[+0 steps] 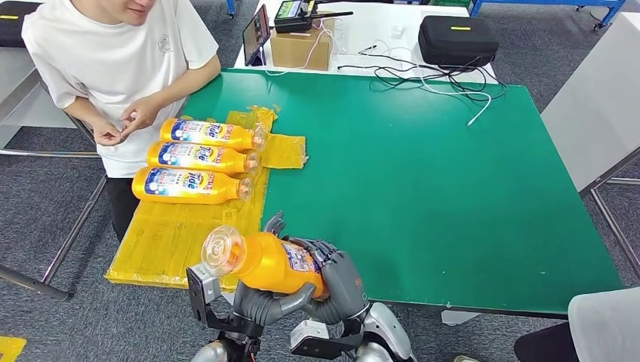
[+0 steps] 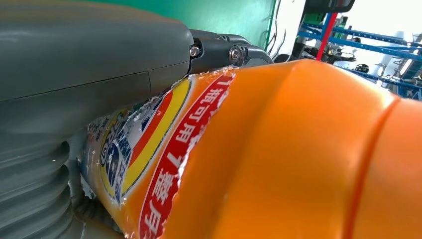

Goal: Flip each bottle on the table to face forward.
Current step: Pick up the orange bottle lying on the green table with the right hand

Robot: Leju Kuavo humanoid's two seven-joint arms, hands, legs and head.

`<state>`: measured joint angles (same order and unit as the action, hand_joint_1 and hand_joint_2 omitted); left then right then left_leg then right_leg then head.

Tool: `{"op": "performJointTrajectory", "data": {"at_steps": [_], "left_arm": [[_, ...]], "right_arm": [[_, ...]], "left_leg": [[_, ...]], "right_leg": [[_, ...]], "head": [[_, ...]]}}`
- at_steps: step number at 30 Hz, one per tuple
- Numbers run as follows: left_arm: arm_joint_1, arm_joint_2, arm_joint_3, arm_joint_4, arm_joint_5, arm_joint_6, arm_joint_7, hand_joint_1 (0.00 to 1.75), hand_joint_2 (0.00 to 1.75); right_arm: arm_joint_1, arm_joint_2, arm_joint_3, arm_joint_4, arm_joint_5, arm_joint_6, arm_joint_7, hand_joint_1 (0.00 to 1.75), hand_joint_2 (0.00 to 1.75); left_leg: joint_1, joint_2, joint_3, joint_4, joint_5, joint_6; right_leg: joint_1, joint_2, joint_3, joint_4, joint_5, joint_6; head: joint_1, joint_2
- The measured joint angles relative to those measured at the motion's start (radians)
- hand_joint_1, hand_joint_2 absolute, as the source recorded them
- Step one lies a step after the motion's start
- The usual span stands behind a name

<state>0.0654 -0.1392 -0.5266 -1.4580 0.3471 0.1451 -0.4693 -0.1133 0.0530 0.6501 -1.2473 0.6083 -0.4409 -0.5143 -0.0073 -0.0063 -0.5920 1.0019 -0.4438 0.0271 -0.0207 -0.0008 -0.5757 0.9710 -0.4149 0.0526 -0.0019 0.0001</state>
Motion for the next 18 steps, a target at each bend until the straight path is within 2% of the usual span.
{"op": "performJointTrajectory", "data": {"at_steps": [3, 4, 5, 7, 8, 9, 11, 13, 15, 17, 18], "left_arm": [[0.000, 0.000, 0.002, 0.000, 0.005, 0.002, 0.010, 0.00, 1.75], [0.000, 0.000, 0.003, 0.000, 0.013, 0.000, 0.016, 0.12, 1.75], [0.000, 0.000, 0.005, 0.000, 0.025, -0.004, 0.022, 0.33, 1.75], [0.000, 0.000, 0.010, 0.000, 0.054, -0.023, 0.029, 1.20, 1.75], [0.000, 0.000, 0.013, 0.000, 0.067, -0.036, 0.031, 1.52, 1.75], [0.001, 0.000, 0.015, 0.000, 0.078, -0.048, 0.032, 1.75, 1.75], [0.001, 0.000, 0.018, 0.000, 0.094, -0.070, 0.031, 1.75, 1.75], [0.001, 0.000, 0.024, 0.000, 0.108, -0.089, 0.029, 1.75, 1.75], [0.000, 0.000, 0.031, -0.002, 0.118, -0.102, 0.027, 1.75, 1.75], [0.000, 0.000, 0.039, -0.005, 0.128, -0.108, 0.025, 1.75, 1.75], [0.000, 0.000, 0.042, -0.007, 0.135, -0.109, 0.022, 1.75, 1.75]], "right_arm": [[-0.007, 0.000, 0.012, 0.005, -0.005, 0.001, 0.002, 1.68, 1.75], [-0.009, 0.000, 0.017, 0.006, -0.009, 0.001, 0.004, 1.61, 1.75], [-0.010, 0.000, 0.021, 0.007, -0.013, 0.002, 0.007, 1.54, 1.75], [-0.013, 0.000, 0.028, 0.011, -0.026, 0.002, 0.010, 1.42, 1.75], [-0.014, 0.000, 0.032, 0.013, -0.033, 0.003, 0.011, 1.14, 1.75], [-0.016, 0.000, 0.036, 0.016, -0.041, 0.004, 0.010, 0.84, 1.75], [-0.019, 0.000, 0.042, 0.021, -0.057, 0.008, 0.004, 0.27, 1.75], [-0.020, 0.000, 0.048, 0.026, -0.075, 0.020, -0.005, 0.12, 1.75], [-0.020, 0.000, 0.052, 0.030, -0.105, 0.046, -0.013, 0.00, 0.87], [-0.020, 0.000, 0.054, 0.032, -0.135, 0.081, -0.020, 0.00, 0.00], [-0.020, 0.000, 0.055, 0.033, -0.144, 0.096, -0.022, 0.00, 0.00]], "left_leg": [[0.000, 0.000, 0.000, 0.000, 0.000, 0.000], [0.000, 0.000, 0.000, 0.000, 0.000, 0.000], [0.000, 0.000, 0.000, 0.000, 0.000, 0.000], [0.000, 0.000, 0.000, 0.000, 0.000, 0.000], [0.000, 0.000, 0.000, 0.000, 0.000, 0.000], [0.000, 0.000, 0.000, 0.000, 0.000, 0.000], [0.000, 0.001, 0.000, 0.000, 0.000, 0.000], [0.000, 0.001, 0.000, 0.000, 0.000, 0.000], [0.000, 0.001, 0.000, 0.000, 0.000, 0.000], [0.000, 0.001, 0.000, 0.000, 0.000, 0.000], [0.000, 0.001, 0.000, 0.000, 0.000, 0.000]], "right_leg": [[0.000, 0.000, 0.000, 0.000, 0.000, 0.000], [0.000, 0.000, 0.000, 0.000, 0.000, 0.000], [0.000, 0.000, 0.000, 0.000, 0.000, 0.000], [0.000, 0.000, 0.000, 0.000, 0.000, 0.000], [0.000, 0.000, 0.000, 0.000, 0.000, 0.000], [0.000, 0.000, 0.000, 0.000, 0.000, 0.000], [0.000, 0.000, 0.000, 0.000, 0.000, 0.000], [0.000, 0.000, 0.000, 0.000, 0.000, 0.000], [0.000, 0.000, 0.000, 0.000, 0.000, 0.000], [0.000, 0.000, 0.000, 0.000, 0.000, 0.000], [0.000, 0.000, 0.000, 0.000, 0.000, 0.000]], "head": [[0.000, 0.000], [0.000, 0.000], [0.000, 0.000], [0.000, 0.000], [0.000, 0.000], [0.000, 0.000], [0.000, 0.000], [0.000, 0.000], [0.000, 0.000], [0.000, 0.000], [0.000, 0.000]]}}
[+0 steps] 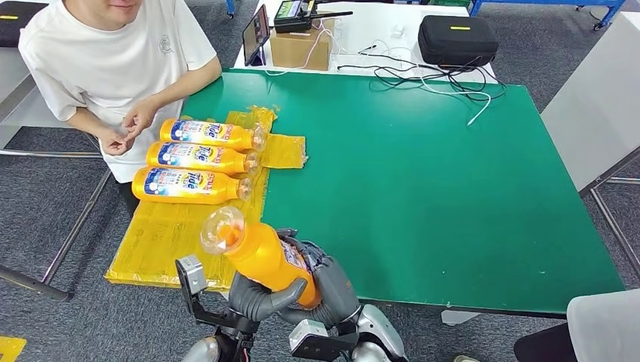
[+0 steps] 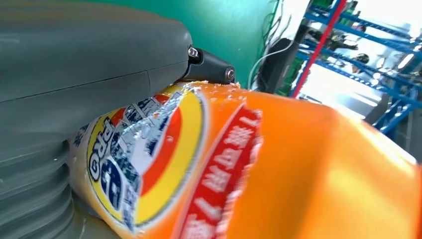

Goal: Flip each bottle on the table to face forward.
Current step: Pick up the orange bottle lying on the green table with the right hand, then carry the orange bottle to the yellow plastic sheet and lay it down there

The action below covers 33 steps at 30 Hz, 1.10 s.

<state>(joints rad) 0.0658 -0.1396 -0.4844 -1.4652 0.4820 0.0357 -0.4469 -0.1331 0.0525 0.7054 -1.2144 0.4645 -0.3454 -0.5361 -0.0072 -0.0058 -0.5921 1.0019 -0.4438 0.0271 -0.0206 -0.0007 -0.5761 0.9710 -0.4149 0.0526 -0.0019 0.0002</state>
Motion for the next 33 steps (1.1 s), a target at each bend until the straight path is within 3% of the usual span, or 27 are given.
{"op": "performJointTrajectory", "data": {"at_steps": [7, 11, 16, 18, 24, 33], "left_arm": [[0.001, -0.001, 0.024, -0.010, 0.005, 0.004, -0.008, 1.75, 1.75], [0.000, -0.009, 0.034, -0.011, -0.114, 0.150, -0.035, 1.75, 1.75], [-0.040, -0.023, 0.080, 0.048, -0.501, 0.537, -0.084, 1.75, 1.75], [-0.064, -0.028, 0.115, 0.106, -0.661, 0.626, -0.090, 1.75, 1.75], [-0.103, -0.067, 0.296, 0.221, -1.115, 0.660, -0.071, 1.75, 1.75], [-0.122, -0.074, 0.503, 0.257, -1.797, 0.664, 0.146, 1.75, 1.75]], "right_arm": [[-0.001, 0.000, -0.002, 0.000, -0.003, 0.012, -0.001, 0.00, 0.00], [0.005, -0.001, -0.015, -0.003, -0.021, 0.022, 0.002, 0.00, 0.00], [0.038, -0.009, -0.046, -0.022, 0.017, -0.001, 0.007, 0.00, 0.00], [0.046, -0.010, -0.061, -0.027, 0.029, -0.003, 0.007, 0.00, 0.00], [0.052, -0.007, -0.088, -0.029, 0.055, 0.006, 0.007, 0.00, 0.00], [0.068, -0.002, -0.109, -0.038, 0.113, 0.019, 0.018, 0.00, 0.00]], "left_leg": [[0.000, 0.000, 0.000, 0.000, 0.000, 0.000], [0.000, 0.000, 0.000, 0.000, 0.000, 0.000], [0.000, -0.001, 0.000, 0.000, 0.000, 0.000], [0.000, -0.001, 0.000, 0.000, 0.000, 0.000], [0.000, 0.000, 0.000, 0.000, 0.000, 0.000], [0.000, 0.001, 0.000, 0.000, 0.000, 0.000]], "right_leg": [[0.000, 0.000, 0.000, 0.000, 0.000, 0.000], [0.000, 0.000, 0.000, 0.000, 0.000, 0.000], [0.000, 0.000, 0.000, 0.000, 0.000, 0.000], [0.000, 0.000, 0.000, 0.000, 0.000, 0.000], [0.000, 0.000, 0.000, 0.000, 0.000, 0.000], [0.000, 0.000, 0.000, 0.000, 0.000, 0.000]], "head": [[0.000, 0.000], [0.000, 0.000], [0.000, 0.000], [0.000, 0.000], [0.000, 0.000], [0.000, 0.000]]}}
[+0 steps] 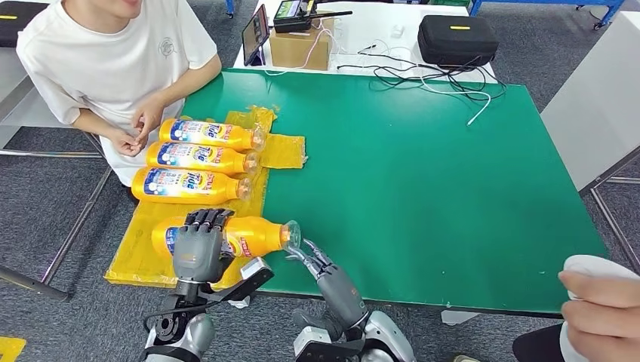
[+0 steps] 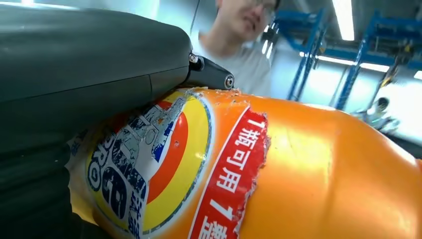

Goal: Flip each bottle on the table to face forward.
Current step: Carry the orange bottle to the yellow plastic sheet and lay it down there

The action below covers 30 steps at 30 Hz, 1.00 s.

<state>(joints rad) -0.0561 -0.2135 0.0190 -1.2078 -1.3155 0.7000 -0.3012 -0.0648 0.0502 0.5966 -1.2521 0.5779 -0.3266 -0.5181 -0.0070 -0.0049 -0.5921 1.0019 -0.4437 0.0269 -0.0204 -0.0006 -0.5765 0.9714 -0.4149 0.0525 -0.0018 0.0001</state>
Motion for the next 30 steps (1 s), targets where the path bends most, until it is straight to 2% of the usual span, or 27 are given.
{"op": "performJointTrajectory", "data": {"at_steps": [2, 6, 10, 12, 14, 16, 17, 19, 21, 26, 30], "left_arm": [[0.001, 0.000, 0.020, 0.005, -0.059, 0.000, 0.046, 1.75, 1.75], [-0.001, 0.007, 0.026, 0.031, -0.079, -0.013, 0.128, 1.75, 1.75], [-0.021, 0.052, -0.005, 0.093, -0.111, -0.083, 0.293, 1.75, 1.75], [-0.044, 0.073, -0.015, 0.127, -0.082, -0.115, 0.316, 1.69, 1.75], [-0.073, 0.087, -0.021, 0.159, -0.023, -0.151, 0.300, 1.30, 1.75], [-0.102, 0.096, -0.024, 0.189, 0.040, -0.185, 0.278, 0.72, 1.75], [-0.115, 0.100, -0.026, 0.203, 0.063, -0.200, 0.271, 0.49, 1.75], [-0.144, 0.107, -0.033, 0.235, 0.091, -0.228, 0.265, 0.10, 1.75], [-0.170, 0.115, -0.041, 0.268, 0.106, -0.259, 0.265, 0.00, 1.75], [-0.214, 0.131, -0.061, 0.334, 0.127, -0.322, 0.273, 0.00, 1.75], [-0.229, 0.136, -0.066, 0.358, 0.134, -0.329, 0.275, 0.00, 1.75]], "right_arm": [[0.008, 0.000, -0.007, -0.015, 0.011, 0.000, 0.005, 0.00, 0.00], [0.024, -0.003, -0.020, -0.051, 0.022, 0.003, 0.017, 0.00, 0.00], [0.049, -0.007, -0.050, -0.090, 0.034, 0.016, 0.027, 0.00, 0.00], [0.059, -0.007, -0.065, -0.102, 0.029, 0.029, 0.028, 0.00, 0.00], [0.066, -0.004, -0.074, -0.107, 0.026, 0.037, 0.024, 0.00, 0.00], [0.071, -0.001, -0.080, -0.108, 0.024, 0.040, 0.018, 0.00, 0.00], [0.073, 0.000, -0.082, -0.108, 0.023, 0.040, 0.016, 0.00, 0.00], [0.074, 0.002, -0.085, -0.108, 0.018, 0.040, 0.013, 0.00, 0.00], [0.075, 0.003, -0.088, -0.108, 0.014, 0.040, 0.012, 0.00, 0.00], [0.076, 0.004, -0.100, -0.108, 0.012, 0.040, 0.010, 0.00, 0.00], [0.077, 0.005, -0.104, -0.108, 0.011, 0.040, 0.008, 0.00, 0.00]], "left_leg": [[0.000, 0.000, 0.000, 0.000, 0.000, 0.000], [0.000, -0.001, 0.000, 0.000, 0.000, 0.000], [0.000, 0.000, 0.000, 0.000, 0.000, 0.000], [0.000, -0.001, 0.000, 0.000, 0.000, 0.000], [0.000, -0.002, 0.001, 0.000, 0.000, 0.000], [0.000, -0.003, 0.002, 0.000, 0.000, 0.000], [0.000, -0.003, 0.003, 0.000, 0.000, 0.000], [0.000, -0.004, 0.005, 0.000, 0.000, 0.000], [0.000, -0.004, 0.007, -0.001, 0.000, 0.000], [0.000, -0.005, 0.013, -0.001, 0.001, -0.001], [0.000, -0.005, 0.017, -0.001, 0.001, -0.001]], "right_leg": [[0.000, 0.000, 0.000, 0.000, 0.000, 0.000], [0.000, 0.000, 0.000, 0.000, 0.000, 0.000], [0.000, 0.000, 0.000, 0.000, 0.000, 0.000], [0.000, 0.000, 0.000, 0.000, 0.000, 0.000], [0.000, 0.000, 0.001, 0.000, 0.000, 0.000], [0.000, -0.001, 0.003, 0.000, 0.000, 0.000], [0.000, -0.001, 0.003, 0.000, 0.000, 0.000], [0.000, -0.001, 0.005, 0.000, -0.001, 0.000], [0.000, -0.001, 0.008, 0.000, -0.001, -0.001], [0.000, -0.001, 0.015, 0.000, -0.001, -0.001], [0.000, -0.001, 0.015, 0.000, -0.001, -0.001]], "head": [[0.000, 0.000], [0.000, 0.000], [0.000, 0.000], [0.000, 0.000], [0.000, 0.000], [0.000, 0.000], [0.000, 0.000], [0.000, 0.000], [0.000, 0.000], [0.000, 0.000], [0.000, 0.000]]}}
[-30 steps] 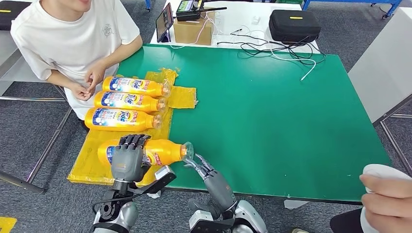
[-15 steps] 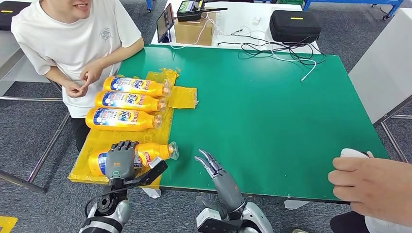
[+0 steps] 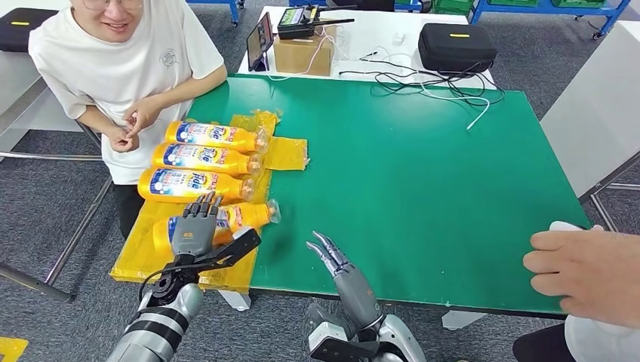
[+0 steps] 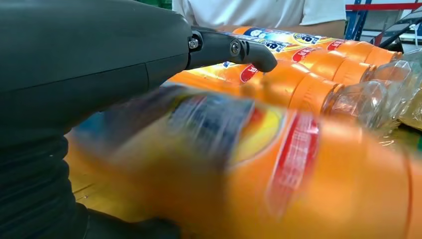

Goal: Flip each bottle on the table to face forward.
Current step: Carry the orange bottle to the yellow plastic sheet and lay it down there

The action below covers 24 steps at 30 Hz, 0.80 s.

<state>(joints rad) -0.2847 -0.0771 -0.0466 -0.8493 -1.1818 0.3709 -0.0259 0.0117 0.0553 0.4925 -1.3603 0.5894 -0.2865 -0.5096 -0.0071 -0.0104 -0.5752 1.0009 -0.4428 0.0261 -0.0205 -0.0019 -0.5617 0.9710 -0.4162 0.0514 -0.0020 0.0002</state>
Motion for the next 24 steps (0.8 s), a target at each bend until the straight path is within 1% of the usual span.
{"op": "performJointTrajectory", "data": {"at_steps": [6, 12, 16, 19, 24], "left_arm": [[-0.009, 0.003, -0.003, 0.016, 0.008, -0.011, 0.000, 0.00, 1.75], [-0.023, 0.017, -0.031, 0.015, 0.074, -0.114, -0.014, 0.00, 1.75], [-0.023, 0.029, -0.057, 0.003, 0.131, -0.133, -0.045, 0.00, 1.75], [0.001, 0.029, -0.078, -0.040, 0.207, -0.132, -0.091, 0.00, 1.75], [0.076, 0.022, -0.132, -0.173, 0.324, -0.126, -0.149, 0.00, 1.75]], "right_arm": [[0.000, 0.003, -0.004, 0.000, 0.000, 0.000, -0.003, 0.00, 0.00], [0.001, 0.003, -0.010, 0.002, -0.001, -0.002, -0.009, 0.00, 0.00], [0.001, 0.003, -0.012, 0.006, -0.002, -0.004, -0.014, 0.00, 0.00], [0.001, 0.003, -0.012, 0.010, -0.002, -0.011, -0.017, 0.00, 0.00], [0.009, 0.003, -0.012, 0.017, -0.002, -0.032, -0.026, 0.00, 0.00]], "left_leg": [[0.000, 0.000, 0.004, 0.000, 0.000, 0.000], [0.000, -0.003, 0.006, 0.000, 0.000, 0.000], [0.000, -0.005, 0.006, 0.000, 0.000, 0.000], [0.000, -0.005, 0.003, 0.000, 0.001, 0.001], [-0.001, -0.004, -0.003, 0.001, 0.001, 0.001]], "right_leg": [[0.000, 0.000, -0.001, 0.000, -0.002, -0.002], [0.000, -0.003, 0.001, 0.000, -0.002, -0.002], [0.000, -0.005, 0.003, 0.000, -0.002, -0.001], [0.000, -0.005, 0.007, 0.000, 0.000, 0.000], [0.000, -0.004, 0.001, 0.000, 0.000, 0.000]], "head": [[0.000, 0.000], [0.000, 0.000], [0.000, 0.000], [0.000, 0.000], [0.000, 0.000]]}}
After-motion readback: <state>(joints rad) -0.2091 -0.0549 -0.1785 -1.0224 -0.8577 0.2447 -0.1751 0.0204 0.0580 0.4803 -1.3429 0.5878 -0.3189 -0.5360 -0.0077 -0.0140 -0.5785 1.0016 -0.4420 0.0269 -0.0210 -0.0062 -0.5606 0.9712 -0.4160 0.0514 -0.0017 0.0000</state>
